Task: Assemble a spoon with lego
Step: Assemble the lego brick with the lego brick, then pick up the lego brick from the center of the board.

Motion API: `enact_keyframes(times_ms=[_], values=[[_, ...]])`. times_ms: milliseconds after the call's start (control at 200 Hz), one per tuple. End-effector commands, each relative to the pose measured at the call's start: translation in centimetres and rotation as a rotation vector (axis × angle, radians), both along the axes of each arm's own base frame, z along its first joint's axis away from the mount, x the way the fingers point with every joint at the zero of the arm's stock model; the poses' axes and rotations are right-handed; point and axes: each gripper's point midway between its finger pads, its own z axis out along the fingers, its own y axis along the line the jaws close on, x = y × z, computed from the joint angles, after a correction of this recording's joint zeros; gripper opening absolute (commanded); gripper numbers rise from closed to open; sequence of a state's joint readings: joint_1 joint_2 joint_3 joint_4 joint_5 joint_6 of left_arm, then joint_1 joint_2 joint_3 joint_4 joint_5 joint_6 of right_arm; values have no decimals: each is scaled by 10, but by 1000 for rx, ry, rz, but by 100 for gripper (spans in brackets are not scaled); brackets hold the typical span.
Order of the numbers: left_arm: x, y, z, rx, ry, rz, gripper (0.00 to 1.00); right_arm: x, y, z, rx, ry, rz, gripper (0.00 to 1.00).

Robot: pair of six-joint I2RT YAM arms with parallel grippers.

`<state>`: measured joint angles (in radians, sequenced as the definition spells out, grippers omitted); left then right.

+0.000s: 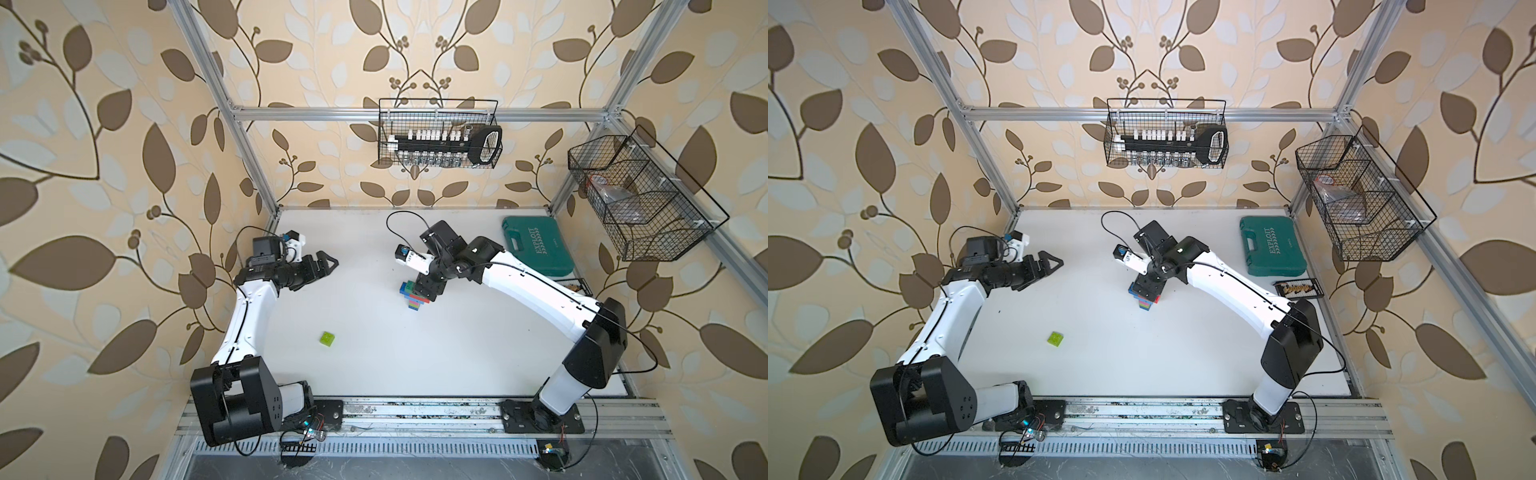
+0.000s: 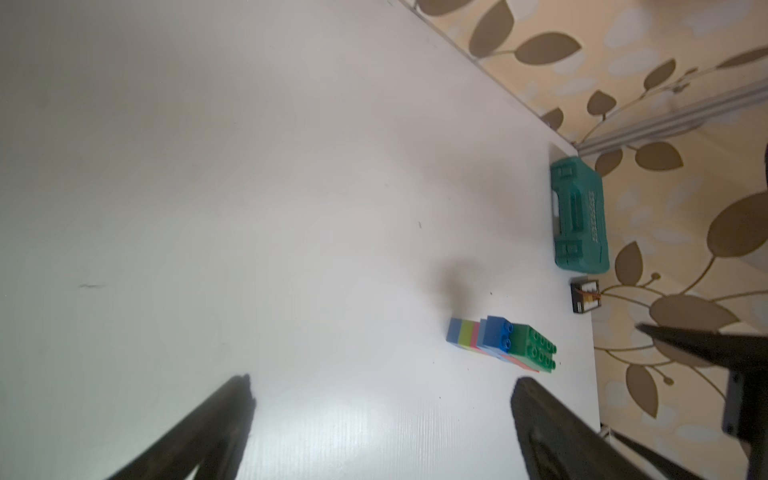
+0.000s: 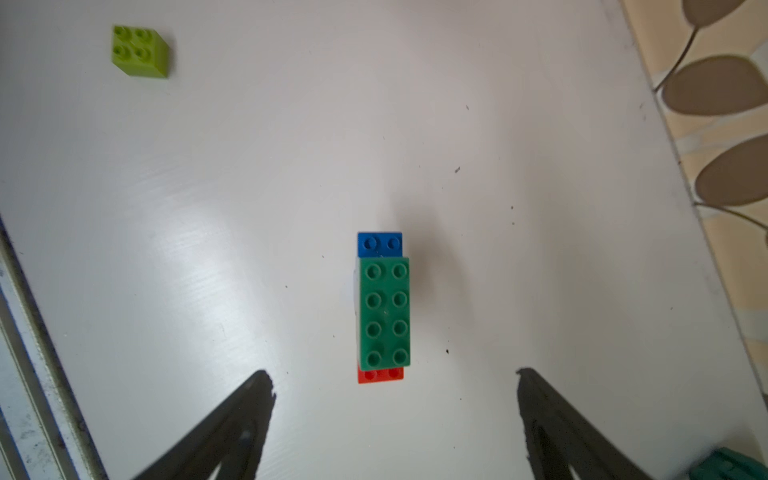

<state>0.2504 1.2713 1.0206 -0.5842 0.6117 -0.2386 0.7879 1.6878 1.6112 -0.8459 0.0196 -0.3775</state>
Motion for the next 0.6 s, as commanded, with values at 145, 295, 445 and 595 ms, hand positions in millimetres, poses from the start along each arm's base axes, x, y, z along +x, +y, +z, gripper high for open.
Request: enact_keyframes(times_ms=[145, 295, 445, 595], values=[[-8, 75, -1, -122, 43, 278, 99, -55, 124, -35, 163, 76, 34, 87], [-17, 88, -13, -82, 75, 332, 99, -72, 184, -93, 187, 190, 43, 82], [-25, 102, -24, -111, 82, 393, 99, -85, 224, -145, 191, 256, 53, 80], [-27, 102, -30, -109, 85, 392, 99, -96, 245, -174, 178, 243, 92, 79]])
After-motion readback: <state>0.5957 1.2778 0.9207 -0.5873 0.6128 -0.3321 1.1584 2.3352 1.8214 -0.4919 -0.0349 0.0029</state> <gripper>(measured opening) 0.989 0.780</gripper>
